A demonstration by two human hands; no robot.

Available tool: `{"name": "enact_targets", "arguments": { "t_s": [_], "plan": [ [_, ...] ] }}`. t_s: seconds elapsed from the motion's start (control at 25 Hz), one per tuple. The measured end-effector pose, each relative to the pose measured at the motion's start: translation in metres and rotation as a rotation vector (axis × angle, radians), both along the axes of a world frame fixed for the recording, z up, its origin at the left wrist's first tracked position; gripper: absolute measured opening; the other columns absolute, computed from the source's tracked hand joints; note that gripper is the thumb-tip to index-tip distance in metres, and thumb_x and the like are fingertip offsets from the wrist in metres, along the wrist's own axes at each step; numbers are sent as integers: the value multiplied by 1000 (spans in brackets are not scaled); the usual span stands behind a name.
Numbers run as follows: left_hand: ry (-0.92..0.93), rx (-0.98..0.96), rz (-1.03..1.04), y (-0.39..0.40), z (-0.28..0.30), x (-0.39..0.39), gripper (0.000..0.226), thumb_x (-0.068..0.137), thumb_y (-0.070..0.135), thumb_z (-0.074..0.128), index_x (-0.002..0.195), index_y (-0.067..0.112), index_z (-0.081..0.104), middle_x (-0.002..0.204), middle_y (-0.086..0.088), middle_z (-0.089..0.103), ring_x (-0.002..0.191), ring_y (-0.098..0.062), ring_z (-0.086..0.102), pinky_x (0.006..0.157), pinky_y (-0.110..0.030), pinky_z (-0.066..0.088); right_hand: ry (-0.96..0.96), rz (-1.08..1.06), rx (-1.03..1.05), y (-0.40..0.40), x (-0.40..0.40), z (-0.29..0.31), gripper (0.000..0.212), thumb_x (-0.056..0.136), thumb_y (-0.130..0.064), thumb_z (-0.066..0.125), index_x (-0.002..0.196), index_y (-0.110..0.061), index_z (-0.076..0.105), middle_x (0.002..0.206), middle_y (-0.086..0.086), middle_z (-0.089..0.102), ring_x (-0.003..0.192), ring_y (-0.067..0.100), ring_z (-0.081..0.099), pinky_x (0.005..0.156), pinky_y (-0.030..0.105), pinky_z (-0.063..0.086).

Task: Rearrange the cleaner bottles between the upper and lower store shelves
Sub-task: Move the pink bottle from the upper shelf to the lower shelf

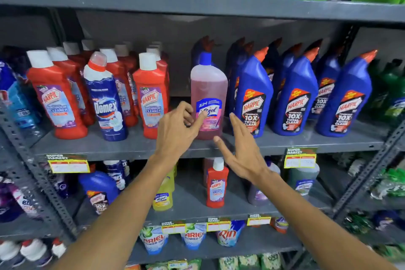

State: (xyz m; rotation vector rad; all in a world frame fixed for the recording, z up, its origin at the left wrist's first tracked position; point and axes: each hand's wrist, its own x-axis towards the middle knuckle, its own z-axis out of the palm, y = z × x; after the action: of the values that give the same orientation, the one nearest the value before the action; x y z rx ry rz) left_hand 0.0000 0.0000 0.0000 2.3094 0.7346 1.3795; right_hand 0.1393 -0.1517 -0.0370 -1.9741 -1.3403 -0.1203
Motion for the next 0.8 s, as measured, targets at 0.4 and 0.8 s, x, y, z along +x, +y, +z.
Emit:
{"name": "enact_targets", "arguments": {
  "t_s": [0.4, 0.8],
  "plan": [
    [-114, -453, -199, 36, -9, 48, 80, 70, 59, 94, 135, 33, 56, 119, 26, 73, 102, 12, 74, 80, -5, 58, -79, -147, -140, 25, 13, -48, 87, 105, -71, 38, 166, -10, 33, 174, 7, 40, 160, 22, 38, 134, 35, 24],
    [-233, -590, -365, 47, 14, 47, 63, 68, 30, 100, 121, 25, 66, 116, 9, 83, 107, -6, 80, 90, -23, 66, -216, -197, -173, 30, 15, -60, 79, 107, -67, 30, 163, -12, 43, 171, 5, 44, 160, 21, 40, 136, 35, 23]
  ]
}}
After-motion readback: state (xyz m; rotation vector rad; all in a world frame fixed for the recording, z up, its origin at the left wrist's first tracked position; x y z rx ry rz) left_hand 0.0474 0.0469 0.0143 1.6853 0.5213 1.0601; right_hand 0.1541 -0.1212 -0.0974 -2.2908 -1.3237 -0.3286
